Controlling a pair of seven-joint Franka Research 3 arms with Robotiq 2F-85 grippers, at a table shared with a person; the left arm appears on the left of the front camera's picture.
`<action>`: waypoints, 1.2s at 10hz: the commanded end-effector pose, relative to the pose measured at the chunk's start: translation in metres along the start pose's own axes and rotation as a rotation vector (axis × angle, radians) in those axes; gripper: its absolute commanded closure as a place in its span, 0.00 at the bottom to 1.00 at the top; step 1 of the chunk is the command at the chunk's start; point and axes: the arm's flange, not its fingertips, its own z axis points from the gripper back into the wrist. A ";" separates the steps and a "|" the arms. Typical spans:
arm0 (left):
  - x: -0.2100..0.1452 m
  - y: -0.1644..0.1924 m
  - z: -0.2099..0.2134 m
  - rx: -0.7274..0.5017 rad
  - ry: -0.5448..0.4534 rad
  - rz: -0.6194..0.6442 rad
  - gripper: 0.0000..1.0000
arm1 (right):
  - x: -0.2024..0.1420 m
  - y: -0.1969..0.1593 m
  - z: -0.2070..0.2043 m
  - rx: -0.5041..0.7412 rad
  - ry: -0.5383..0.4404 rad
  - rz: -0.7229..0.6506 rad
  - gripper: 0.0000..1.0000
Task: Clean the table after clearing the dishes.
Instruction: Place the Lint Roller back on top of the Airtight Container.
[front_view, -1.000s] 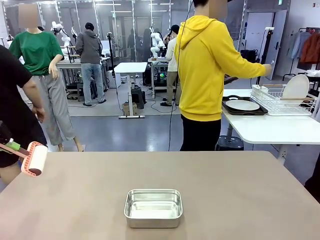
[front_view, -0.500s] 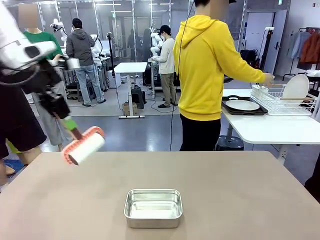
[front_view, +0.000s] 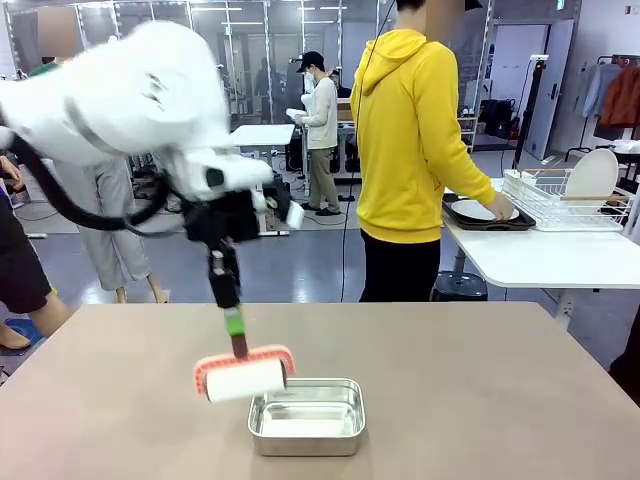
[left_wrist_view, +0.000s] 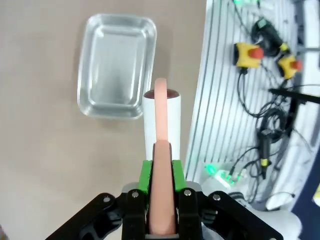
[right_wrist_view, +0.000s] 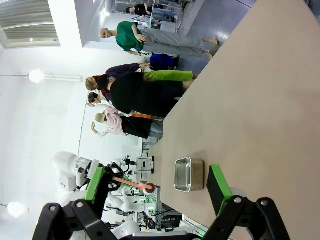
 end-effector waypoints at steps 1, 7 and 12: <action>0.025 0.017 -0.016 0.063 0.014 -0.035 0.80 | -0.004 0.004 0.000 0.010 -0.005 -0.002 0.00; 0.085 0.051 -0.047 0.072 0.089 -0.101 0.80 | -0.004 0.004 0.000 0.010 -0.005 -0.002 0.00; 0.093 0.073 -0.085 0.105 0.092 -0.040 0.80 | -0.004 0.004 0.000 0.010 -0.005 -0.002 0.00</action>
